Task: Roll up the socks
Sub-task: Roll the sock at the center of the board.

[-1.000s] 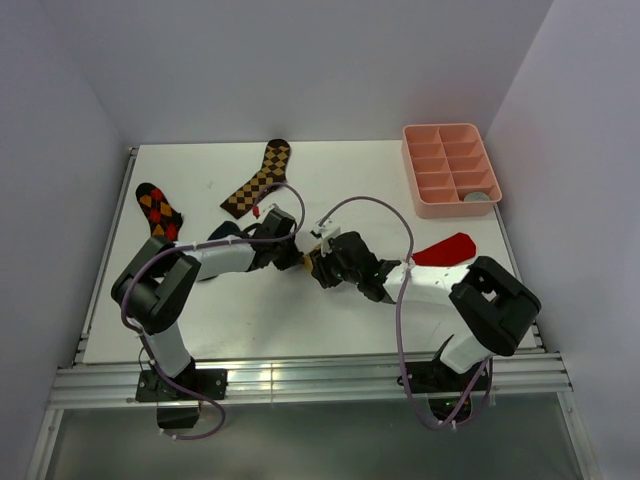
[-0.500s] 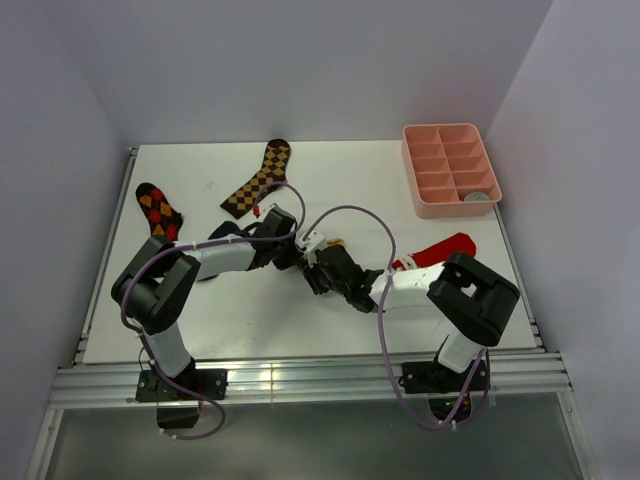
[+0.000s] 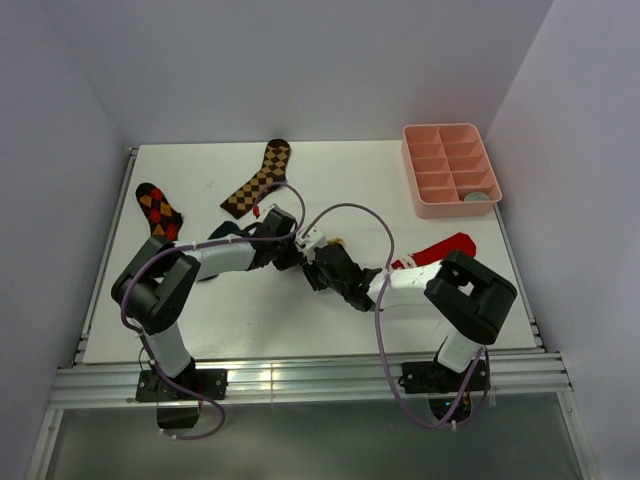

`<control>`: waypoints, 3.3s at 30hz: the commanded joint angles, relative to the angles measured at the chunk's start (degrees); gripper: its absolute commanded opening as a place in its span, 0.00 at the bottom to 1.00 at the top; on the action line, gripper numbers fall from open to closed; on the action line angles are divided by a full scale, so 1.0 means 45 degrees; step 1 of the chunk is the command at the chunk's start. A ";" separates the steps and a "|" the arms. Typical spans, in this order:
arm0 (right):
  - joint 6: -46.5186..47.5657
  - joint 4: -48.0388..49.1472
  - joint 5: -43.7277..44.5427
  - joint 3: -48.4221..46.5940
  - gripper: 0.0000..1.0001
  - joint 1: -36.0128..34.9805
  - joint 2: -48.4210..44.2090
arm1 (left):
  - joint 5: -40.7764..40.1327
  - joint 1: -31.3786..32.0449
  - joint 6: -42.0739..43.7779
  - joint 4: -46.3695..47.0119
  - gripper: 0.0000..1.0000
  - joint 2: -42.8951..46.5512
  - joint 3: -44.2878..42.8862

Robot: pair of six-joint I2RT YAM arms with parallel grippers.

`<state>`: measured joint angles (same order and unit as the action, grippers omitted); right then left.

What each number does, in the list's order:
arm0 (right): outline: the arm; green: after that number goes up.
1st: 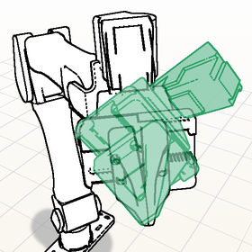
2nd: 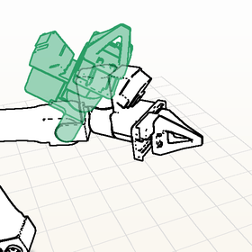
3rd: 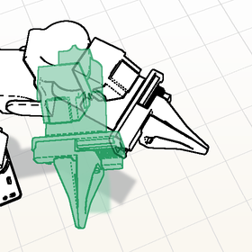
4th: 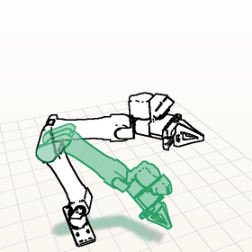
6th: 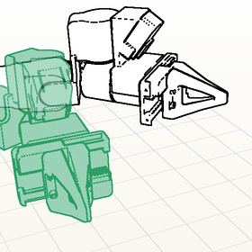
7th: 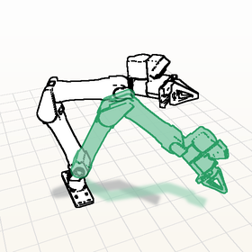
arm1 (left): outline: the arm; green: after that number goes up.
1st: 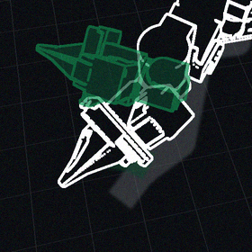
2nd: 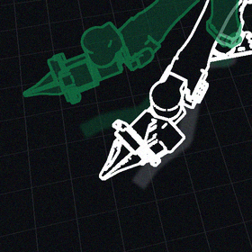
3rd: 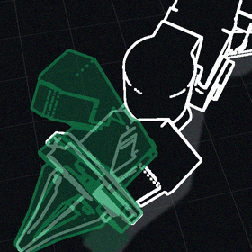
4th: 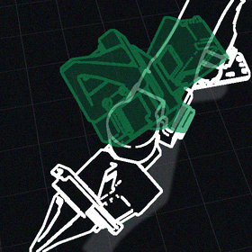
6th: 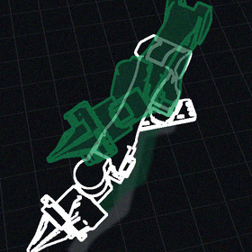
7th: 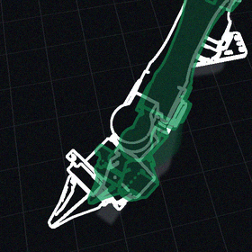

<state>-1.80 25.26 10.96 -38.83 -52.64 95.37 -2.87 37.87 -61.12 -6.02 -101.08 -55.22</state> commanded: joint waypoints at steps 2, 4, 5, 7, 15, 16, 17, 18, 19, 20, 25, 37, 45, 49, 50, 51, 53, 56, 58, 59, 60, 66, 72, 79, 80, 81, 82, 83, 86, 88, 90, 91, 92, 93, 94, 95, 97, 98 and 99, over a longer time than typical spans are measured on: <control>0.0147 0.0482 0.0279 -0.0472 0.45 -0.0079 -0.0804 | -0.0045 0.0042 0.0145 -0.0186 0.00 0.0333 -0.0443; 0.0205 0.0404 0.0240 -0.0589 0.46 -0.0079 -0.0609 | -0.0006 0.0023 0.0165 -0.0205 0.00 0.0197 -0.0521; 0.0205 0.0403 0.0240 -0.0648 0.45 -0.0079 -0.0492 | 0.0014 0.0023 0.0184 -0.0205 0.00 0.0157 -0.0560; 0.0186 0.0365 0.0142 -0.0785 0.45 -0.0060 -0.0121 | 0.0072 0.0003 0.0204 -0.0224 0.00 0.0118 -0.0619; 0.0030 -0.0182 -0.0150 -0.1175 0.45 -0.0060 0.0856 | 0.0091 0.0003 0.0185 -0.0186 0.00 0.0176 -0.0658; -0.0048 -0.0492 -0.0112 -0.1253 0.44 -0.0059 0.0954 | 0.0092 0.0003 0.0146 -0.0185 0.00 0.0196 -0.0658; -0.0145 -0.0631 -0.0112 -0.1370 0.44 -0.0059 0.1129 | 0.0092 -0.0016 0.0165 -0.0205 0.00 0.0215 -0.0678; -0.0262 -0.0767 -0.0034 -0.1391 0.44 -0.0059 0.1208 | 0.0111 0.0003 0.0146 -0.0224 0.00 0.0254 -0.0678; -0.0321 -0.0981 0.0141 -0.1430 0.43 -0.0059 0.1247 | 0.0092 -0.0016 0.0165 -0.0224 0.00 0.0293 -0.0697; -0.0380 -0.1157 0.0239 -0.1469 0.43 -0.0059 0.1363 | 0.0092 -0.0055 0.0146 -0.0224 0.00 0.0313 -0.0678; -0.0673 -0.2309 0.1079 -0.2074 0.38 -0.0021 0.1950 | 0.0209 -0.0192 -0.0069 0.0030 0.00 0.0625 -0.0424; -0.1649 -0.2565 -0.2196 -0.1840 0.00 0.1228 0.1347 | 0.0034 -0.0485 -0.0695 0.0733 0.40 0.1680 0.0494; -0.4069 -0.1613 -0.7646 -0.1782 0.00 0.3513 0.1579 | -0.0182 -0.0583 -0.0870 0.1627 0.50 0.2305 0.1216; -0.5670 0.0047 -1.0396 -0.1218 0.00 0.4450 0.2086 | 0.0111 -0.0602 -0.0812 0.2157 0.50 0.2286 0.1489; -0.6080 0.0612 -1.0733 -0.1022 0.00 0.4626 0.2184 | 0.0169 -0.0583 -0.0908 0.2313 0.49 0.2267 0.1548; -0.6954 0.1701 -1.1143 -0.0884 0.00 0.4783 0.2494 | 0.0247 -0.0583 -0.0948 0.2469 0.49 0.2208 0.1703; -0.7721 0.2664 -1.2020 -0.0552 0.00 0.5232 0.2808 | 0.0521 -0.0583 -0.0987 0.2763 0.48 0.2091 0.1725; -0.9284 0.4306 -1.2669 -0.0181 0.00 0.5643 0.3453 | 0.0717 -0.0466 -0.0871 0.2784 0.47 0.1700 0.1510; -0.9676 0.5167 -1.2709 0.0092 0.01 0.5857 0.3746 | 0.0756 -0.0330 -0.0890 0.2841 0.47 0.1486 0.1393; -0.9871 0.5285 -1.2690 0.0151 0.01 0.5916 0.3805 | 0.0756 -0.0290 -0.0948 0.2881 0.47 0.1446 0.1393; -0.9911 0.5402 -1.2690 0.0210 0.01 0.5975 0.3864 | 0.0756 -0.0271 -0.0987 0.2900 0.46 0.1369 0.1373; -0.9581 0.5055 -1.2690 0.0269 0.01 0.6112 0.3923 | 0.0697 -0.0153 -0.0540 0.2493 0.43 0.0803 0.0712; -0.8741 0.4097 -1.2456 0.0113 0.00 0.6112 0.3592 | 0.0717 -0.0153 0.0925 0.2140 0.44 0.0237 -0.0441; -0.8018 0.3256 -1.2182 -0.0160 0.00 0.6112 0.3338 | 0.1398 -0.0153 0.2000 0.1436 0.44 -0.0897 -0.1263; -0.7940 0.3216 -1.2124 -0.0180 0.00 0.6112 0.3337 | 0.1478 -0.0153 0.2156 0.1378 0.44 -0.1052 -0.1360; -0.7900 0.3061 -1.2104 -0.0199 0.00 0.6112 0.3337 | 0.1556 -0.0153 0.2215 0.1377 0.44 -0.1151 -0.1419; -0.7842 0.2982 -1.2065 -0.0277 0.00 0.6112 0.3318 | 0.1653 -0.0173 0.2274 0.1377 0.44 -0.1248 -0.1478; -0.7764 0.2943 -1.2045 -0.0278 0.00 0.6112 0.3318 | 0.1712 -0.0153 0.2410 0.0990 0.43 -0.1404 -0.1575; -0.7666 0.2806 -1.1967 -0.0394 0.00 0.6112 0.3337 | 0.1985 -0.0153 0.2547 0.0967 0.43 -0.1717 -0.1712; -0.7627 0.2708 -1.1948 -0.0414 0.00 0.6093 0.3318 | 0.2025 -0.0134 0.2587 0.0928 0.38 -0.1854 -0.1752; -0.7588 0.2650 -1.1928 -0.0414 0.00 0.6093 0.3221 | 0.2006 -0.0095 0.2567 0.0967 0.29 -0.1991 -0.1772; -0.7588 0.2630 -1.1909 -0.0376 0.00 0.6093 0.3162 | 0.2025 -0.0075 0.2587 0.0967 0.25 -0.2011 -0.1772; -0.7549 0.2591 -1.1908 -0.0356 0.00 0.6093 0.3104 | 0.1987 -0.0075 0.2548 0.0948 0.19 -0.2088 -0.1791; -0.7529 0.2417 -1.1889 -0.0317 0.00 0.6093 0.2929 | 0.1890 -0.0056 0.2528 0.0909 0.09 -0.2108 -0.1810; -0.7490 0.2338 -1.1812 -0.0297 0.00 0.6093 0.2811 | 0.1792 -0.0056 0.2528 0.0812 0.05 -0.2109 -0.1830; -0.7490 0.2298 -1.1772 -0.0239 0.00 0.6093 0.2713 | 0.1656 -0.0056 0.2509 0.0772 0.00 -0.2109 -0.1849; -0.7490 0.2026 -1.1694 -0.0141 0.00 0.6093 0.2362 | 0.1246 -0.0056 0.2489 0.0675 0.00 -0.2050 -0.1811; -0.7471 0.1870 -1.1674 -0.0122 0.00 0.6093 0.2245 | 0.1090 -0.0056 0.2373 0.0693 0.00 -0.1953 -0.1733; -0.7509 0.1810 -1.1674 -0.0005 0.00 0.6093 0.2070 | 0.0972 -0.0094 0.2353 0.0713 0.00 -0.1894 -0.1674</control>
<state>-37.08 35.77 -43.13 -39.75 -25.45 108.27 4.58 37.23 -51.13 -0.58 -109.56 -62.39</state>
